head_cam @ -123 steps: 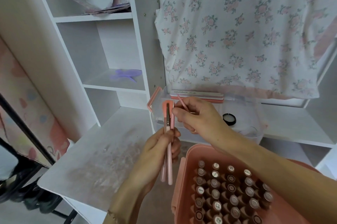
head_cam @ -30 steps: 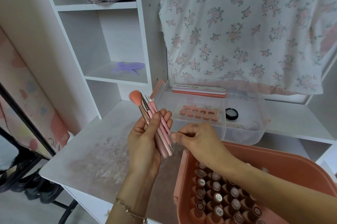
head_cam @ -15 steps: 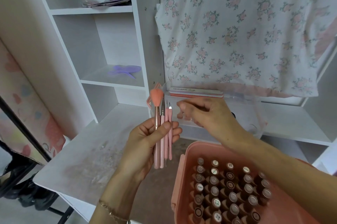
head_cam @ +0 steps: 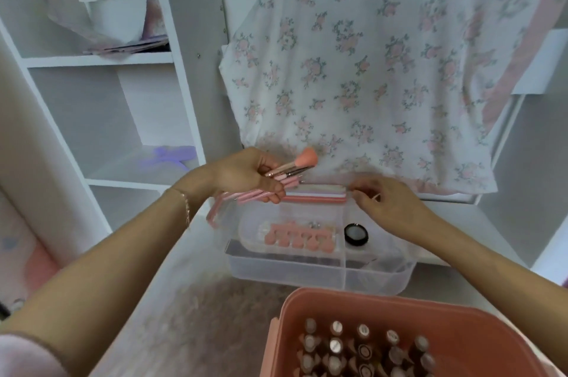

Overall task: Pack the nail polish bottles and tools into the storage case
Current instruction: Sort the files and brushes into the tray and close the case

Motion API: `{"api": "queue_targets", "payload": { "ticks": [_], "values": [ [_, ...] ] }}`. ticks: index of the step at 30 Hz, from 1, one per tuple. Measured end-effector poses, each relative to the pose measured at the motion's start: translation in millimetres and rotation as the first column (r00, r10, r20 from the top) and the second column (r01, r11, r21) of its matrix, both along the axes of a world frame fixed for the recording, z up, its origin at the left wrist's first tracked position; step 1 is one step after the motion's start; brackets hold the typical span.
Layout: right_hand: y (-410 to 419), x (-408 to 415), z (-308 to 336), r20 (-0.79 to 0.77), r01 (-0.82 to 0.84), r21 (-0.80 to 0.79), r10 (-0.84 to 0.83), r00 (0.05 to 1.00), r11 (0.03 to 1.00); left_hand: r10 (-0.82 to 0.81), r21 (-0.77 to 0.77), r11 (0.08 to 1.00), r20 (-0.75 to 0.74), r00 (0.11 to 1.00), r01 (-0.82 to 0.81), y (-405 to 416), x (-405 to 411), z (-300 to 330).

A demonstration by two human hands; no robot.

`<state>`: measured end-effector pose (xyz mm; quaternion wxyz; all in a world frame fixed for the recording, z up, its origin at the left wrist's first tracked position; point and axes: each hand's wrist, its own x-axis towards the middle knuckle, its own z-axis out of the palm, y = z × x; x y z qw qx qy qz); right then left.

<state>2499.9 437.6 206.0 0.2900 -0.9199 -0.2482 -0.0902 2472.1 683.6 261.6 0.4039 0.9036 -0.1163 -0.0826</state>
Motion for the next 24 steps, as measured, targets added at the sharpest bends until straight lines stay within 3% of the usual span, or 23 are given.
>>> {"api": "queue_targets", "payload": {
  "ticks": [4, 6, 11, 16, 24],
  "values": [
    [-13.4, 20.1, -6.3, 0.207, 0.078, -0.17, -0.042, 0.977, 0.982, -0.076, 0.318, 0.946, 0.052, 0.996, 0.056, -10.5, 44.0, -1.8],
    [-19.2, 28.3, -10.6, 0.247, 0.082, -0.22, -0.026, 0.969, 0.972, -0.12, 0.395, 0.913, 0.026, 0.992, 0.1, -15.8, 59.6, -8.1],
    [-24.0, 41.0, -19.8, 0.157, -0.035, -0.164, 0.061, 0.986, 0.986, -0.188, 0.456, 0.863, -0.114, 0.976, 0.219, -25.1, 82.8, -22.5],
    [-27.0, 45.9, -25.4, 0.128, -0.074, -0.071, 0.082, 0.988, 0.995, -0.156, 0.532, 0.805, -0.235, 0.96, 0.261, -32.3, 91.9, -28.5],
    [-26.8, 47.9, -28.4, 0.113, -0.079, 0.007, 0.077, 0.991, 0.997, -0.122, 0.498, 0.826, -0.3, 0.946, 0.265, -36.6, 92.7, -28.4]
  ]
}}
